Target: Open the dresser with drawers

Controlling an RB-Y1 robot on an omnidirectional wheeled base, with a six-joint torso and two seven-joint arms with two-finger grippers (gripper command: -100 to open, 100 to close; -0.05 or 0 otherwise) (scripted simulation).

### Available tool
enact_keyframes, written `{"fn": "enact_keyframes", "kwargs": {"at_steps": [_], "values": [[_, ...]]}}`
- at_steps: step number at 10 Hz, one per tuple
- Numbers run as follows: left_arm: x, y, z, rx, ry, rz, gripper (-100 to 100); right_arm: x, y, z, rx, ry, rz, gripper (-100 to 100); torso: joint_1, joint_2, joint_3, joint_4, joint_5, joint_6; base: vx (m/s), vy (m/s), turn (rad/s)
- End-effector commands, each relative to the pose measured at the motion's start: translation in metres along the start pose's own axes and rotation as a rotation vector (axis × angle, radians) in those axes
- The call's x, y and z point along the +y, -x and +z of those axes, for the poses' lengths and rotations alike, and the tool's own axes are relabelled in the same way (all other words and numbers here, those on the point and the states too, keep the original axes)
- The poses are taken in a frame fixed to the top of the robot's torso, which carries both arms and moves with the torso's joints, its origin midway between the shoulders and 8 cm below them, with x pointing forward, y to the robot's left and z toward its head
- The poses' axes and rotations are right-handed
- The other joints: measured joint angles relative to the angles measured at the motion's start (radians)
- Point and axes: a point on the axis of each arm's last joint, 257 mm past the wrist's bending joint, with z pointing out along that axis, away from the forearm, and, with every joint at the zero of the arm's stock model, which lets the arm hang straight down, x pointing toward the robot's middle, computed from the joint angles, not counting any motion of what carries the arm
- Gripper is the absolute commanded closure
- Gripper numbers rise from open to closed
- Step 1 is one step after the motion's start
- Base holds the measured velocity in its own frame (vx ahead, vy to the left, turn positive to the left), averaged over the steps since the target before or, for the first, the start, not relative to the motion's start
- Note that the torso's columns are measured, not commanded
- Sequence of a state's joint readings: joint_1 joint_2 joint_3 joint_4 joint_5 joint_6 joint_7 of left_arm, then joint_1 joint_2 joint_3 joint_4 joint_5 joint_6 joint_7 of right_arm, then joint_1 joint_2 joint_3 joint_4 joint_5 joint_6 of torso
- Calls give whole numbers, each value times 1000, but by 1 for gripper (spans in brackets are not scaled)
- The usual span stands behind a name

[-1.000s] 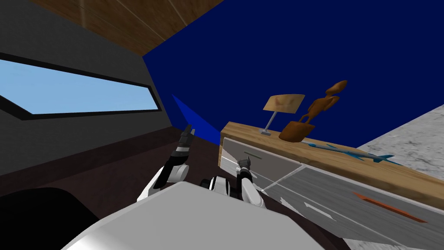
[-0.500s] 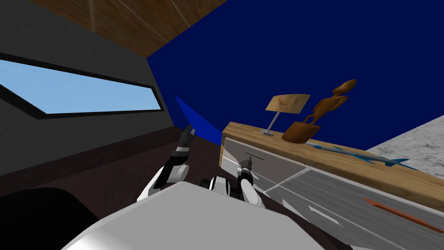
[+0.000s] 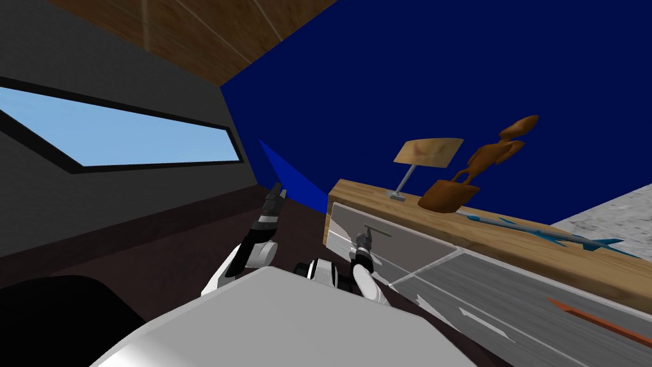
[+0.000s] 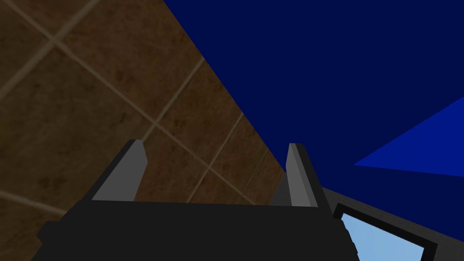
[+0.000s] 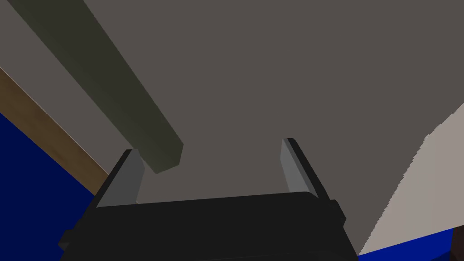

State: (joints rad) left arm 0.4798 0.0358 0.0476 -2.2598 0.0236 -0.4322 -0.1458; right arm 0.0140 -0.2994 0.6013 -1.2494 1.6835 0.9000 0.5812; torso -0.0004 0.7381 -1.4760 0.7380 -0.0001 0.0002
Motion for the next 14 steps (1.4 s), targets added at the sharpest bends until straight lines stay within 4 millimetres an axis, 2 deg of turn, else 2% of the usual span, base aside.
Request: {"fn": "enact_keyframes", "kwargs": {"at_steps": [1, 3, 5, 6, 12, 13, 14], "values": [[0, 0, 0, 0, 0, 0, 0, -11, -1, 1, -22, -59, -90, -100, 0, 0, 0, 0, 0, 0, -1, 21, 29], [0, 0, 0, 0, 0, 0, 0, -18, -1, 2, -37, -94, -142, -100, 0, 0, 0, 0, 0, 0, 0, 17, 25], [0, 0, 0, 0, 0, 0, 0, -17, -2, 2, -33, -86, -129, -100, 0, 0, 0, 0, 0, 0, 0, 4, 1], [0, 0, 0, 0, 0, 0, 0, -17, -2, 2, -33, -85, -128, 100, 0, 0, 0, 0, 0, 0, 0, 0, 0], [0, 0, 0, 0, 0, 0, 0, -17, 10, 0, -50, -80, -128, 100, -1, 0, 0, 0, 0, 0, -150, 38, -35], [0, 0, 0, 0, 0, 0, 0, -18, 14, 10, -49, -65, -108, -100, -2, -6, -4, -2, -1, 0, -12, -27, 13], [0, 0, 0, 0, 0, 0, 0, -18, 16, 13, -49, -60, -100, -100, -3, -9, -5, -2, -1, 0, 14, -51, 13]]}}
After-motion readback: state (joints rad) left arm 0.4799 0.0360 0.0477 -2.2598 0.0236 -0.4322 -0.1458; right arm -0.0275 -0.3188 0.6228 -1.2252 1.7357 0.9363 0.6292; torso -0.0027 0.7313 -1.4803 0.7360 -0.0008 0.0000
